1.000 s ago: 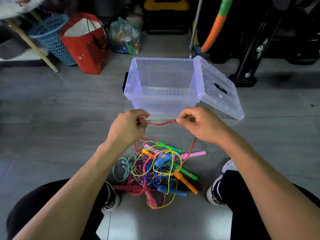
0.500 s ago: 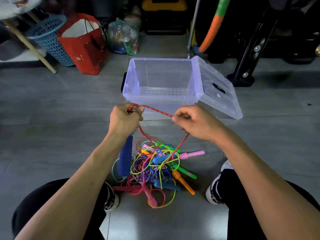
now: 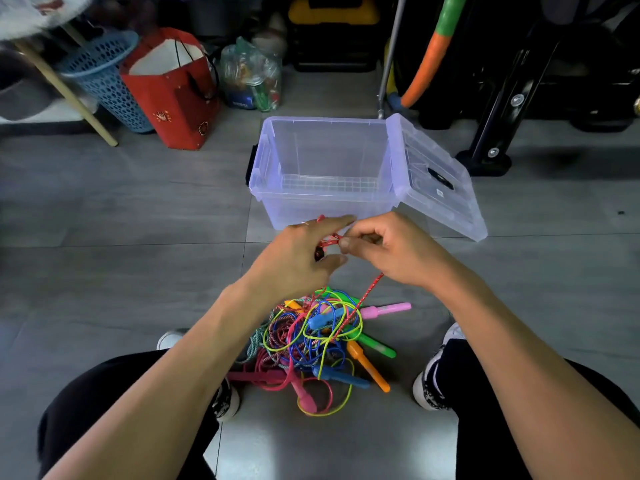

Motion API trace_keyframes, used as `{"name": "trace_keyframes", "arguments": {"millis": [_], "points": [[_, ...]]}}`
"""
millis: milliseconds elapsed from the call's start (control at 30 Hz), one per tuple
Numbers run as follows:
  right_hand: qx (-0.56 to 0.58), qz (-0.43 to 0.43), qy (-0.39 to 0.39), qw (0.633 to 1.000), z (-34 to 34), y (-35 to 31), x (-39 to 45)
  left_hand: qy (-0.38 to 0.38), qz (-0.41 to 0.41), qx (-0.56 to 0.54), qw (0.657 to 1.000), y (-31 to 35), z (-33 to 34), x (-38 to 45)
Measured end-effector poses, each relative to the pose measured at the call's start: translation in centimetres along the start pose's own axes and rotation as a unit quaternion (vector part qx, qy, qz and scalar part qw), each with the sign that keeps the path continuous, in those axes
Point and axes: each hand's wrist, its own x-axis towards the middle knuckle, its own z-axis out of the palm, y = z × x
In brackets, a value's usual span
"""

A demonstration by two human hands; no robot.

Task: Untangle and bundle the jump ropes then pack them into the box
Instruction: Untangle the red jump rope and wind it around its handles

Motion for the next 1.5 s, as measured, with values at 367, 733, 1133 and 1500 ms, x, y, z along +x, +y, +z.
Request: {"name": "trace_keyframes", "arguments": {"millis": [367, 733, 1133, 1500], "points": [[0.059, 0.072, -0.002, 0.996, -2.3, 1.0, -0.7, 0.135, -0.197, 0.107, 0.965, -4.4, -2.2, 0.2], [0.010, 0.008, 0.038, 0.999, -1.2, -0.5, -0.2, 0.021, -0.040, 0.043, 0.998, -1.1, -1.0, -0.4], [0.091, 0.055, -0.018, 0.994, -0.5, -0.7, 0.1, 0.273, -0.157, -0.117, 0.942, -1.8, -3.1, -0.4], [0.048, -0.052, 0.062, 0.996, -0.2, -2.9, -0.8, 0.093, 0.012, -0.035, 0.995, 1.3, -1.6, -2.0]]}}
